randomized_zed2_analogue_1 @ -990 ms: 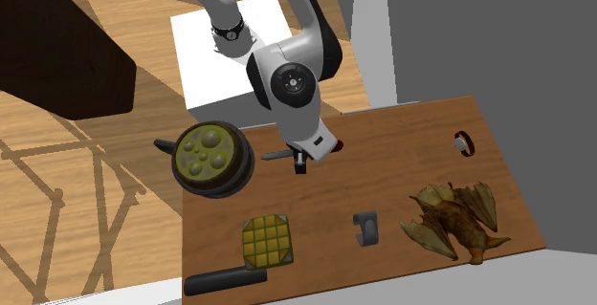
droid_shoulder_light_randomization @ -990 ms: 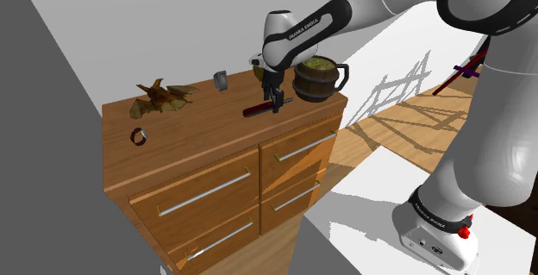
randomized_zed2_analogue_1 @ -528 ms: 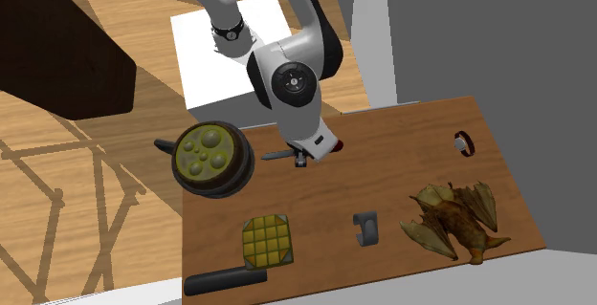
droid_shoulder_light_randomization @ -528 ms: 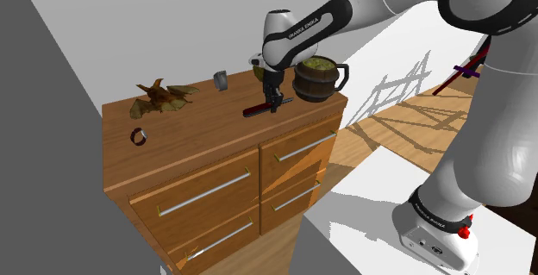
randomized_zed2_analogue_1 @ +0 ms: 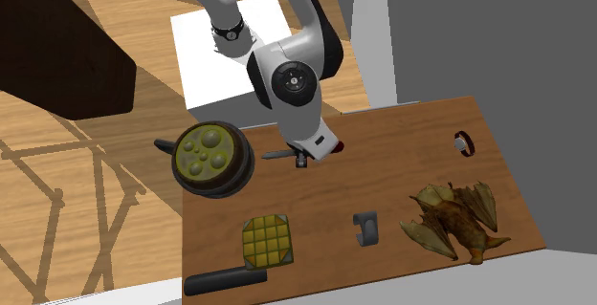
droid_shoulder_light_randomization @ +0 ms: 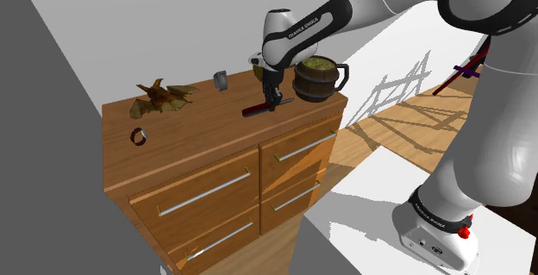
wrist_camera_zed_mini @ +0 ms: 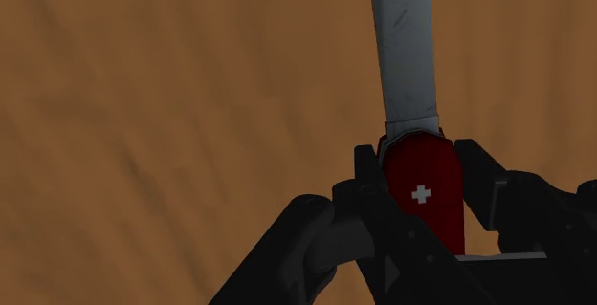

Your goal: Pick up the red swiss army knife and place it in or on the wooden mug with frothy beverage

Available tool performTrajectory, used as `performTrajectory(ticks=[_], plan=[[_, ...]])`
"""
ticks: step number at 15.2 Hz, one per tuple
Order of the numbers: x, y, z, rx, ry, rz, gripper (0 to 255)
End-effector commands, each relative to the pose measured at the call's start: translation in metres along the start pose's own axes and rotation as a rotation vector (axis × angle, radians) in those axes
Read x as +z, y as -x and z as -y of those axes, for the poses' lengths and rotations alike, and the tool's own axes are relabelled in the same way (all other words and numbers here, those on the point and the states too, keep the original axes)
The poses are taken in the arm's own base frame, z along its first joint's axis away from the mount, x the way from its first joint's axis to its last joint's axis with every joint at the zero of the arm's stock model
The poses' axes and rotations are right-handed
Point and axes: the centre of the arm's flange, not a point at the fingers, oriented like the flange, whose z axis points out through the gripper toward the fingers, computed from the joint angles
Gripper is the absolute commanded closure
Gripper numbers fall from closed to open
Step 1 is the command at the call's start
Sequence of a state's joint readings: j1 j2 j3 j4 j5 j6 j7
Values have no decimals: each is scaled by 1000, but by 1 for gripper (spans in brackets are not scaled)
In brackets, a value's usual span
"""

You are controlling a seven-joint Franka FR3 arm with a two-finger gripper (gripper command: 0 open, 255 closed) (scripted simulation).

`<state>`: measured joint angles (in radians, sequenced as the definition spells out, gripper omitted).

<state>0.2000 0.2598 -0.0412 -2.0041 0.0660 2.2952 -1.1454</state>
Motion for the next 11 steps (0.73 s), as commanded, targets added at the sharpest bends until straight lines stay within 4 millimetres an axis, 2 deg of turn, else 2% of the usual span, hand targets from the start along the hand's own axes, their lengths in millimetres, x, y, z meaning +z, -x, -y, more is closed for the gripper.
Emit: performTrajectory(ticks=[1,11], plan=[[-1,2,0,2,-2,3,255],[-54,-1,-1,2,-2,3,255]])
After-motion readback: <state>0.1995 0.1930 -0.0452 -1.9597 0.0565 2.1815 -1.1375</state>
